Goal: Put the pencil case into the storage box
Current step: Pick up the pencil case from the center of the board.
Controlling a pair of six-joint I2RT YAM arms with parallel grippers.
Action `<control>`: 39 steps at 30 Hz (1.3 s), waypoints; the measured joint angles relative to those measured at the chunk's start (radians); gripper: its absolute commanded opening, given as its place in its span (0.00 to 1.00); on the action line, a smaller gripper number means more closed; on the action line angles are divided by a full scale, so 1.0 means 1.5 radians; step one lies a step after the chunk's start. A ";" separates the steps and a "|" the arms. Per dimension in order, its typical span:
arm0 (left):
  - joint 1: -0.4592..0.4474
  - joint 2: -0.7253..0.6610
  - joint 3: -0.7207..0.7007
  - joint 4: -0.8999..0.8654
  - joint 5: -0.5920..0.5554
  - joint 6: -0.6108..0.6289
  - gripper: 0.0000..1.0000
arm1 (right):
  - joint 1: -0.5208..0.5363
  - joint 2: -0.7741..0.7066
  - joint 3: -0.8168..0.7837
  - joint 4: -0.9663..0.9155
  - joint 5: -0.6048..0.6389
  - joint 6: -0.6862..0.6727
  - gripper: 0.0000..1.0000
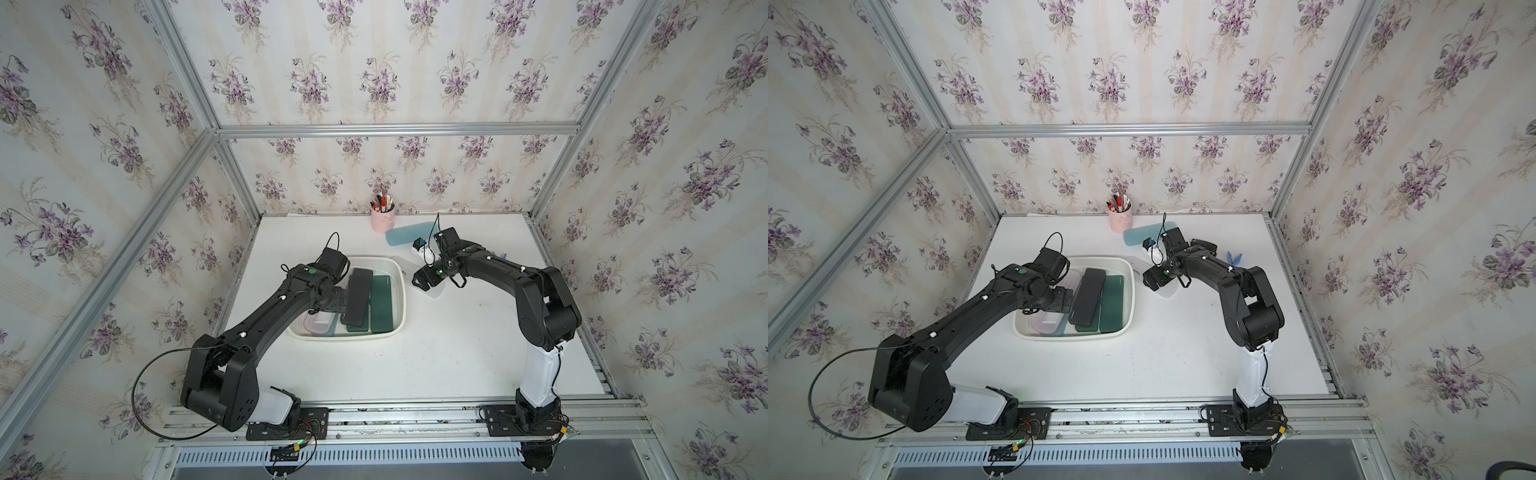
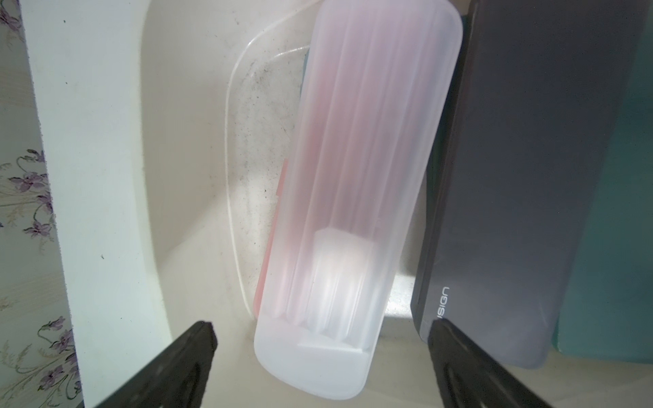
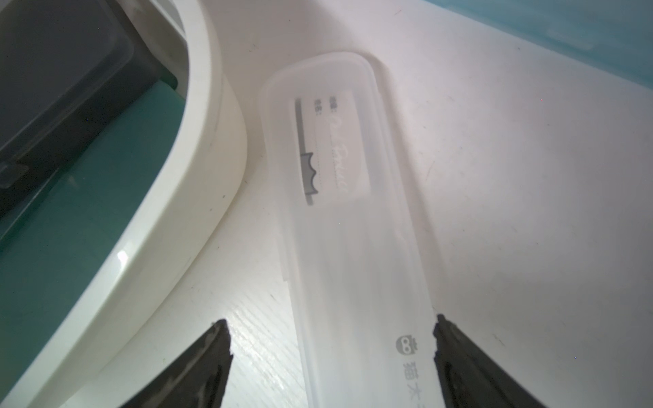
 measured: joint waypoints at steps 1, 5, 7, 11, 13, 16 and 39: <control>0.000 0.000 0.000 0.000 0.001 0.000 0.99 | 0.002 0.008 0.001 0.000 0.003 -0.004 0.92; 0.002 -0.004 0.000 0.001 0.002 0.000 0.99 | 0.002 0.034 0.007 0.017 0.013 -0.017 0.92; 0.004 -0.022 -0.002 -0.001 0.005 0.000 0.99 | 0.002 0.047 0.008 0.031 0.019 -0.021 0.91; 0.014 -0.040 -0.003 0.000 0.007 -0.001 0.99 | 0.001 0.061 0.004 0.031 0.037 -0.016 0.86; 0.018 -0.047 -0.005 0.001 0.007 -0.002 0.99 | 0.001 0.061 0.001 0.035 0.044 -0.016 0.82; 0.023 -0.051 -0.006 0.001 0.006 -0.003 0.99 | 0.000 0.055 -0.010 0.047 0.052 -0.004 0.75; 0.035 -0.054 -0.013 0.005 0.007 -0.005 0.99 | 0.012 -0.203 -0.329 0.069 0.196 0.374 0.72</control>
